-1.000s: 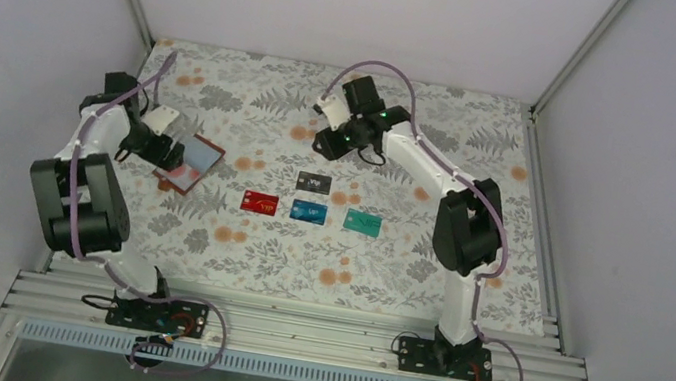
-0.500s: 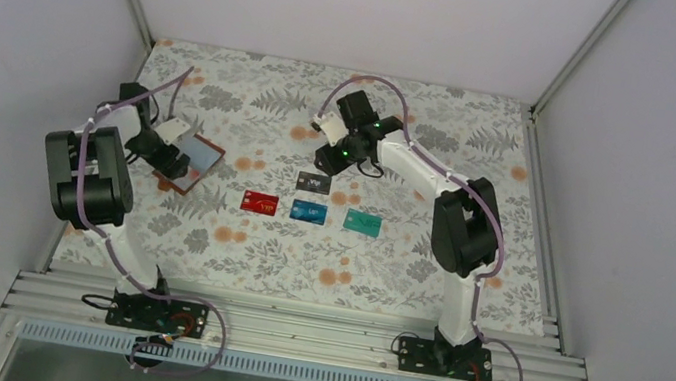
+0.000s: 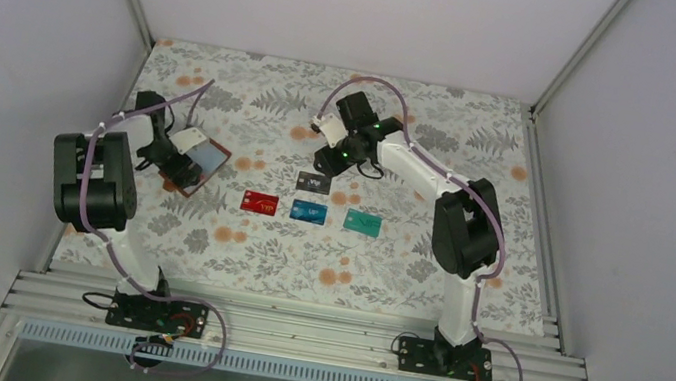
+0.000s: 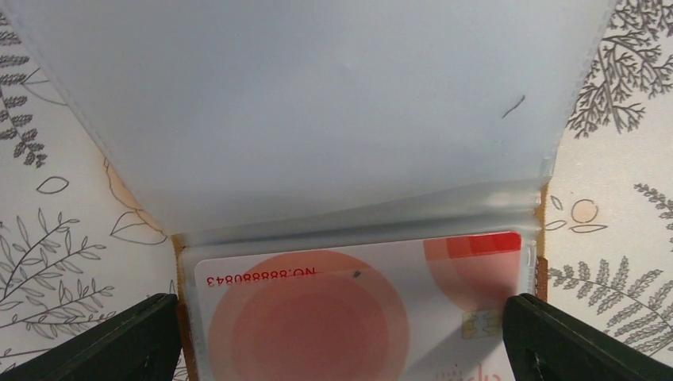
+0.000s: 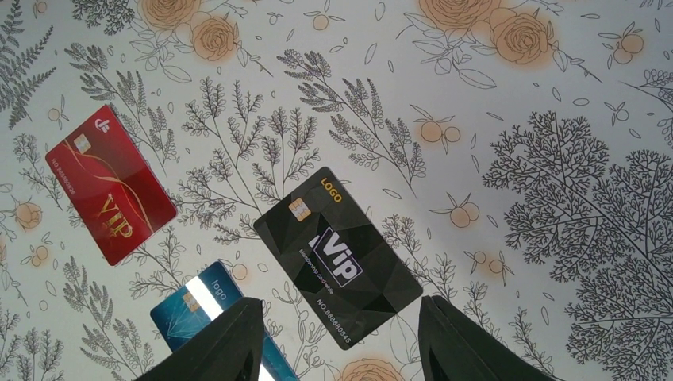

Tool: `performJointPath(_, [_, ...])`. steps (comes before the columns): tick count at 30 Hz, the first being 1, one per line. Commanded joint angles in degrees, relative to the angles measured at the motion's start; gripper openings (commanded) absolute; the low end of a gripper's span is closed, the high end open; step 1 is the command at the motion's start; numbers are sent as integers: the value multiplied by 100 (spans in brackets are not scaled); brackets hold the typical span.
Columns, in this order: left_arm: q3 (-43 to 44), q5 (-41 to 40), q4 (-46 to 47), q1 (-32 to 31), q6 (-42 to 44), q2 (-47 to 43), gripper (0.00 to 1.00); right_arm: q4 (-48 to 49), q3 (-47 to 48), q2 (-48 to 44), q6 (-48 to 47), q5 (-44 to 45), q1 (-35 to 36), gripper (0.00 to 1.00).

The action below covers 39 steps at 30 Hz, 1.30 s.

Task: Take the credit cards out of the card holder

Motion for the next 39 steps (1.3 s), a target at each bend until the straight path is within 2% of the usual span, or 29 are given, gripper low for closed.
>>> performJointPath(1, [-312,-19,-101,-111,313,137,100,-43,-46,-263,-63,-84,77,52])
performJointPath(10, [-345,444,-451,-207,766,-271,100,-115,-27,-267,-127,-53,82,54])
performJointPath(16, [-583,496,-398,-385,777,-559,100,-124,-140,-305,-148,-10,82,61])
performJointPath(17, [-586,532,-395,-391,773,-612,100,-115,-136,-315,-157,-3,87,66])
performJointPath(20, [-529,641,-473,-405,733,-718,100,-114,-123,-325,-153,7,83,97])
performJointPath(21, [-516,644,-486,-419,701,-749,100,-115,-130,-340,-146,6,82,99])
performJointPath(25, [-690,424,-493,-629,732,-802,100,-72,-130,-419,-103,107,88,99])
performJointPath(31, [-1257,88,104,-758,785,-1123,100,-93,-104,-530,-39,289,88,99])
performJointPath(35, [-1535,-647,679,-900,725,-1164,100,-97,-122,-553,-41,225,82,99])
performJointPath(39, [-1549,-561,508,-1048,559,-1074,100,-116,-110,-553,-39,254,83,99])
